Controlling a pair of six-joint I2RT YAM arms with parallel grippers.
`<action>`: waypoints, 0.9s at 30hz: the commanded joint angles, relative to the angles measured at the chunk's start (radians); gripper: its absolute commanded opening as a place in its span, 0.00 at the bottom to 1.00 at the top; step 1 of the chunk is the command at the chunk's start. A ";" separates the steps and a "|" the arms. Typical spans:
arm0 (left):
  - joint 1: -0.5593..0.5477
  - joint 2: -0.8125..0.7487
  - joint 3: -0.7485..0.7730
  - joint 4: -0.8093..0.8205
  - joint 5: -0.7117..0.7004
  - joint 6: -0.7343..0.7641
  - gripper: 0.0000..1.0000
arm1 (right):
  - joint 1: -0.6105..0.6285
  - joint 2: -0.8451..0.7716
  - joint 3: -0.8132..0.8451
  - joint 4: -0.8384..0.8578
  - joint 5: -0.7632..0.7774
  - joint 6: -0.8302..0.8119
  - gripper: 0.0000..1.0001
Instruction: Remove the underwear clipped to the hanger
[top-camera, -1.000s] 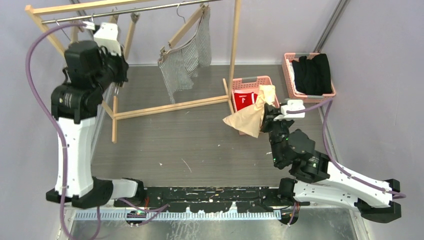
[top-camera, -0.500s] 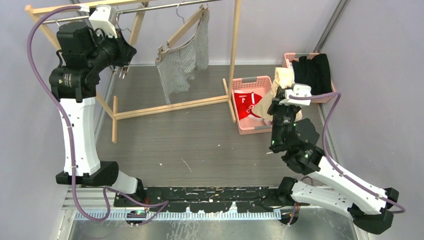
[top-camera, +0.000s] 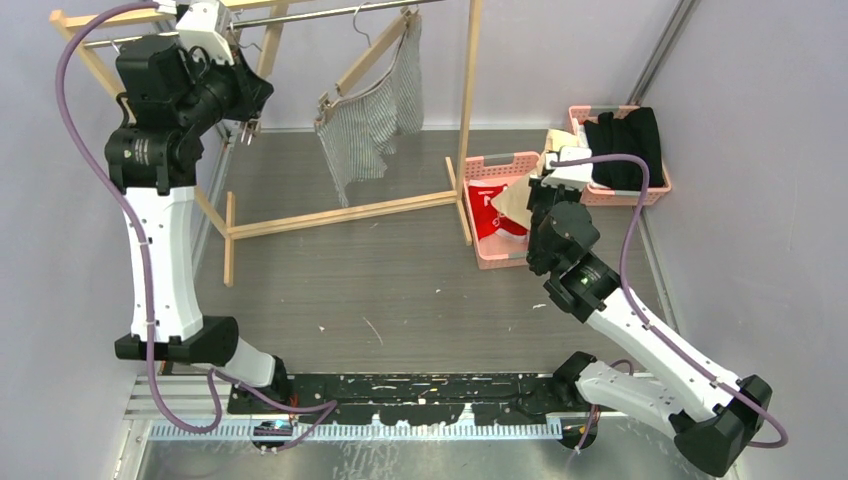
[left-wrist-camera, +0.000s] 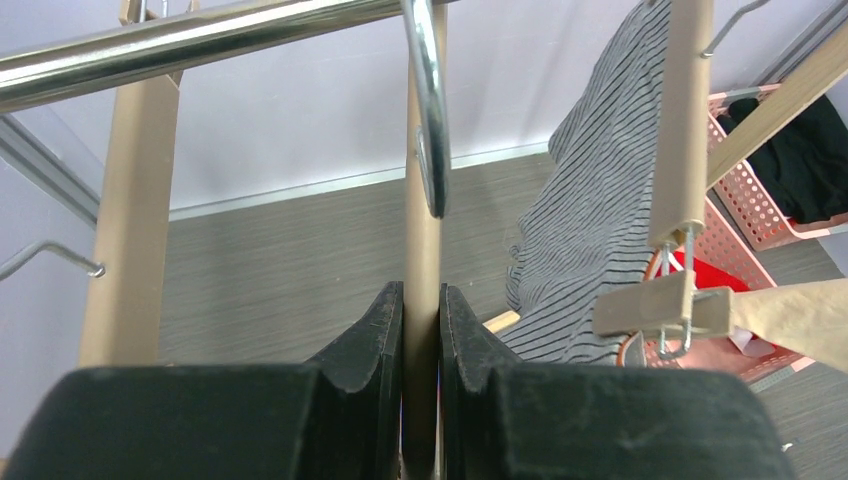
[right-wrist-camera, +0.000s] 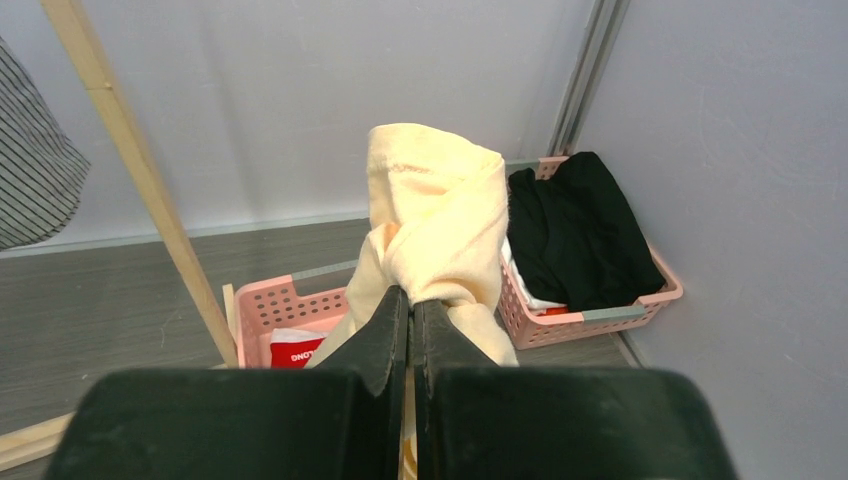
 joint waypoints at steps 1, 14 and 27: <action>0.007 0.020 0.030 0.074 0.000 -0.002 0.00 | -0.042 -0.028 0.005 0.045 -0.058 0.058 0.01; 0.013 0.087 0.055 0.053 -0.066 0.028 0.00 | -0.156 0.038 -0.010 0.053 -0.159 0.121 0.01; 0.018 0.092 0.011 0.075 -0.104 0.025 0.26 | -0.187 0.124 -0.017 0.042 -0.252 0.167 0.01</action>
